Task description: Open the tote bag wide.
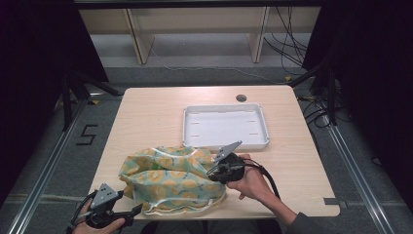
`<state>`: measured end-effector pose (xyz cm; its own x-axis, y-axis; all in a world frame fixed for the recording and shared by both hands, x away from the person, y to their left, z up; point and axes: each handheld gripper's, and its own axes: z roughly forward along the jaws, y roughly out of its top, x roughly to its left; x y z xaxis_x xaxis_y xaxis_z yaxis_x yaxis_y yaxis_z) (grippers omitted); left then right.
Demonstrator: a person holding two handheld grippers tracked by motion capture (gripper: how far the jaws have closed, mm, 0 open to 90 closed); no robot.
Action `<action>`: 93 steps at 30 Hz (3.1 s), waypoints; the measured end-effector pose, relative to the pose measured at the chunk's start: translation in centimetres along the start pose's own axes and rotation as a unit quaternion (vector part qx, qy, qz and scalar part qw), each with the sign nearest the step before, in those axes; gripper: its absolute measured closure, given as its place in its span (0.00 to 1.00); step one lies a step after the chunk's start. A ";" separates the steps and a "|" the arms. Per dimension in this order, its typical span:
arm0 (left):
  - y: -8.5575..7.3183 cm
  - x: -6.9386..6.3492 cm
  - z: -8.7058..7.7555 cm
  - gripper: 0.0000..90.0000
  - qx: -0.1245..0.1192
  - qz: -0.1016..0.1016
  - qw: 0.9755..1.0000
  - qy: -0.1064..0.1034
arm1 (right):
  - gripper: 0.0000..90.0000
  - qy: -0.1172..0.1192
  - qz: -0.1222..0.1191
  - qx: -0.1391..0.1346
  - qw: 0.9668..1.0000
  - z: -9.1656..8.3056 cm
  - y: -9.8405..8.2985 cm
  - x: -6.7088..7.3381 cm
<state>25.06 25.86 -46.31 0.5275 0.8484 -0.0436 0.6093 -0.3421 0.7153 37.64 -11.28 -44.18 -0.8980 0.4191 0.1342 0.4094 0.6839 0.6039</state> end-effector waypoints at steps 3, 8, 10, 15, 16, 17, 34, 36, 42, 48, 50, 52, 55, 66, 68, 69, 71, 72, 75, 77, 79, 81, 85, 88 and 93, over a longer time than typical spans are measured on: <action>0.0 0.1 -0.1 0.20 0.000 0.000 1.000 -0.006 | 1.00 -0.002 0.004 -0.005 1.000 -0.8 -0.5 -0.3; 0.0 -0.2 0.2 0.20 -0.016 -0.010 1.000 -0.006 | 1.00 -0.009 0.013 -0.011 1.000 -2.9 -2.0 -1.3; 0.0 -0.2 0.2 0.20 -0.020 -0.009 1.000 -0.005 | 1.00 -0.008 0.013 -0.015 1.000 -3.6 -2.7 -1.7; 0.2 -0.2 0.2 0.20 -0.010 0.001 1.000 -0.008 | 1.00 -0.024 0.050 -0.020 0.998 -6.4 -5.2 -2.7; 0.2 -0.4 0.4 0.20 -0.016 -0.009 1.000 -0.017 | 1.00 -0.029 0.042 -0.019 0.999 -7.0 -5.7 -3.3; 0.2 -0.5 0.4 0.20 -0.011 -0.005 1.000 -0.016 | 1.00 -0.039 0.064 -0.029 0.997 -7.5 -6.5 -3.5; 4.5 -4.0 2.0 0.21 -0.053 0.034 0.994 -0.093 | 0.90 -0.091 0.144 -0.062 0.984 -13.4 -13.7 -5.8; 5.6 -4.7 1.7 0.21 -0.062 0.038 0.991 -0.108 | 0.81 -0.092 0.140 -0.075 0.983 -13.8 -13.6 -5.7; 9.7 -8.3 0.9 0.22 -0.078 0.102 0.982 -0.142 | 0.58 -0.092 0.089 -0.113 0.985 -14.2 -11.1 -5.0; 12.6 -11.9 3.3 0.26 -0.048 0.152 0.970 -0.183 | 0.53 -0.065 0.040 -0.089 0.993 -12.2 -7.1 -4.9; 13.2 -12.6 4.6 0.26 -0.028 0.163 0.968 -0.189 | 0.52 -0.048 0.029 -0.072 0.996 -10.8 -6.1 -5.3; 13.6 -12.9 5.7 0.27 -0.016 0.173 0.966 -0.190 | 0.51 -0.039 0.030 -0.054 0.997 -10.2 -5.6 -5.4; 13.8 -13.2 7.2 0.29 0.004 0.178 0.964 -0.198 | 0.48 -0.023 0.018 -0.033 0.999 -8.9 -4.8 -5.6; 11.9 -13.6 10.0 0.89 0.067 0.243 0.943 -0.219 | 1.00 -0.019 -0.033 0.045 0.998 -5.9 -3.3 -6.1; 11.3 -13.8 10.0 0.95 0.076 0.253 0.939 -0.222 | 1.00 -0.049 -0.022 0.036 0.998 -6.1 -2.9 -7.0; 11.1 -13.7 9.9 0.96 0.084 0.266 0.934 -0.223 | 1.00 -0.063 -0.015 0.024 0.998 -6.1 -2.8 -7.3; 10.4 -13.8 10.0 0.97 0.087 0.265 0.933 -0.228 | 1.00 -0.075 0.004 0.017 0.997 -6.4 -2.4 -8.0; 10.1 -13.8 10.0 0.97 0.099 0.269 0.931 -0.226 | 1.00 -0.079 -0.002 0.013 0.997 -6.4 -2.2 -8.5; 9.4 -13.8 10.2 0.98 0.106 0.266 0.931 -0.226 | 1.00 -0.104 0.009 0.001 0.995 -6.4 -1.7 -9.7; 9.2 -13.8 10.5 0.98 0.111 0.264 0.932 -0.222 | 1.00 -0.121 0.022 0.002 0.992 -6.3 -1.3 -10.2; 9.2 -13.5 10.9 0.98 0.114 0.258 0.934 -0.220 | 1.00 -0.133 0.034 -0.004 0.991 -6.2 -0.9 -10.9; 9.4 -13.1 11.2 0.98 0.114 0.255 0.935 -0.218 | 1.00 -0.144 0.042 -0.008 0.989 -6.1 -0.5 -11.6; 9.3 -13.2 11.6 0.98 0.118 0.251 0.935 -0.219 | 1.00 -0.149 0.055 -0.013 0.987 -6.2 -0.2 -12.6; 9.1 -13.9 11.3 0.94 0.120 0.255 0.931 -0.232 | 1.00 -0.147 0.046 -0.016 0.988 -6.0 -0.3 -12.7; 10.7 -13.7 10.0 0.70 0.094 0.243 0.936 -0.238 | 0.90 -0.154 0.061 -0.045 0.985 -7.0 -0.9 -11.4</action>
<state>30.26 6.58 -45.01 0.9461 0.3134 -0.0815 0.2980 -0.7442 0.5978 46.40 -20.82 -40.76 -0.7457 0.6657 -0.0269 0.4827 0.5677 0.6668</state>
